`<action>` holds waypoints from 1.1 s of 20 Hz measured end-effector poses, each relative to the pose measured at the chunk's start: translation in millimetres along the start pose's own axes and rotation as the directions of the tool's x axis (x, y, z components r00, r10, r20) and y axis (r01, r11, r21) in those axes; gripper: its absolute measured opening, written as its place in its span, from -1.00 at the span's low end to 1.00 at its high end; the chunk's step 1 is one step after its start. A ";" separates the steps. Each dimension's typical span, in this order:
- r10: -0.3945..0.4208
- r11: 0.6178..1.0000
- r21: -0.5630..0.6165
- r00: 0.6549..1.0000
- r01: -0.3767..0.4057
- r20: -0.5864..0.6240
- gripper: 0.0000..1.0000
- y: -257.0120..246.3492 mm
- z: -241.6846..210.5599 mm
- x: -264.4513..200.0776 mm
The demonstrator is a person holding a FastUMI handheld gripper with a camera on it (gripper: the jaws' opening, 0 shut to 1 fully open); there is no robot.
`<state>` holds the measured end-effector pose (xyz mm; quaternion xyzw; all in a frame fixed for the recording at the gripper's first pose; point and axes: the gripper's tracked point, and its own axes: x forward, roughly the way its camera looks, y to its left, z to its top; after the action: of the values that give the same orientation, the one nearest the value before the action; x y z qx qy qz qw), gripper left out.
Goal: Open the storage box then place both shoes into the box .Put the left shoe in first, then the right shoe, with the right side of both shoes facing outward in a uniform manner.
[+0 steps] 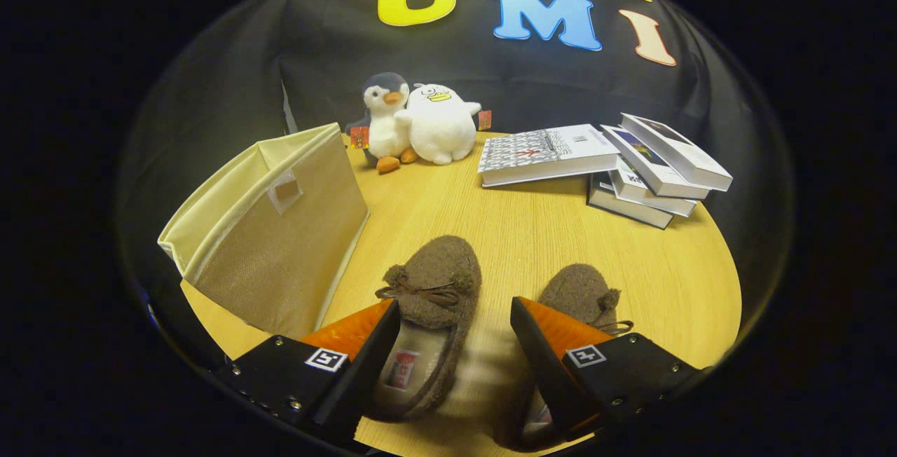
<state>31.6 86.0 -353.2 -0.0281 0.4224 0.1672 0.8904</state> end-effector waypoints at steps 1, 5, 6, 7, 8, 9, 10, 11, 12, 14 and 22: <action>0.007 1.000 -0.005 1.000 -0.007 -0.011 0.96 1.5 -2.8 2.6; 0.022 0.998 -0.049 0.998 -0.026 -0.066 0.84 5.7 -17.1 8.9; 0.015 0.998 -0.065 0.997 -0.020 -0.077 0.84 5.7 -21.6 11.2; 0.006 0.997 -0.077 0.996 -0.012 -0.086 0.79 2.8 -24.6 10.2; -0.002 0.997 -0.077 0.995 -0.006 -0.100 0.75 0.5 -30.6 12.9; -0.004 0.998 -0.057 0.993 -0.003 -0.117 0.76 -0.8 -34.7 15.2; -0.002 1.000 -0.019 0.993 -0.001 -0.121 0.76 -0.8 -36.0 18.6; 0.004 1.000 0.022 0.992 -0.001 -0.129 0.53 -2.9 -37.5 23.3; 0.008 0.999 0.053 0.989 -0.001 -0.147 0.40 -0.5 -39.3 24.4; 0.003 0.995 0.098 0.989 0.012 -0.147 -0.04 1.5 -35.5 28.2; -0.006 0.953 0.296 0.984 0.058 -0.176 -0.98 -6.6 -25.3 17.9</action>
<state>25.5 79.8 -383.6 0.0863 0.5181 0.0835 0.8468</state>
